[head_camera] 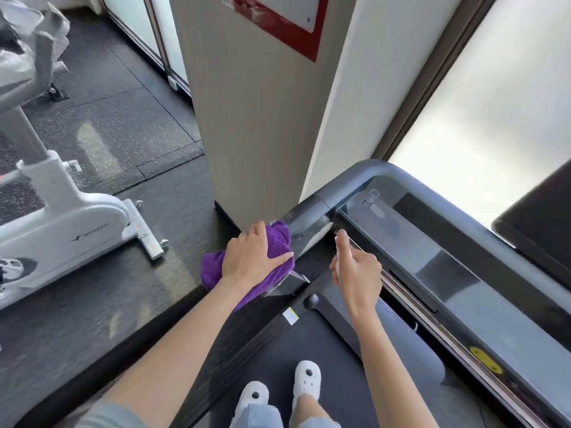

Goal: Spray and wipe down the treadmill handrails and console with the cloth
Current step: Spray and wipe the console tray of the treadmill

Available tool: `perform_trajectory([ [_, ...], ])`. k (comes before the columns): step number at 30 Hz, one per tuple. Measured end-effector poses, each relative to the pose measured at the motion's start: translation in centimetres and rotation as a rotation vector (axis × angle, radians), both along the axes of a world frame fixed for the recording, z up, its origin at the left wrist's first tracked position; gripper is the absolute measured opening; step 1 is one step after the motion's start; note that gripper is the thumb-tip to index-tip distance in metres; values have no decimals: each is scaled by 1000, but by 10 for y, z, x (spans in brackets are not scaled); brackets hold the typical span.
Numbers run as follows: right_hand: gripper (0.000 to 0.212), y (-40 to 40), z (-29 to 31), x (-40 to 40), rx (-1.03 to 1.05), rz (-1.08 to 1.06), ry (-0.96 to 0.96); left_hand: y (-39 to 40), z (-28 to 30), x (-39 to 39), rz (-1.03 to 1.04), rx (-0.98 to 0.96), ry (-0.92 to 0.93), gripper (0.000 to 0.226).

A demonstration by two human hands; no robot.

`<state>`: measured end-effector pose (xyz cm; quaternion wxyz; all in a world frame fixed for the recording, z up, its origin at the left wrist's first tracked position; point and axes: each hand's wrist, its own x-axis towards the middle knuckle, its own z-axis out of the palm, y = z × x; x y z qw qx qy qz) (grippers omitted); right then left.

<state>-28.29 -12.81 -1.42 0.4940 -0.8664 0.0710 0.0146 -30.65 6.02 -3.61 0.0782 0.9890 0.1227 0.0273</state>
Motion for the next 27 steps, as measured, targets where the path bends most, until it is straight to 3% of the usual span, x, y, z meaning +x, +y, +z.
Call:
perform_trajectory([
  [8, 98, -66, 36, 93, -250, 106, -85, -10, 1, -2, 93, -114, -147, 79],
  [15, 66, -56, 37, 112, -269, 163, -51, -8, 0, -6, 93, -99, -230, 79],
  [22, 58, -47, 40, 135, -275, 55, -22, -9, 2, -3, 107, -173, -351, 66],
  [27, 66, -56, 32, 146, -327, 9, -42, -17, 7, 19, 47, -273, -368, 69],
])
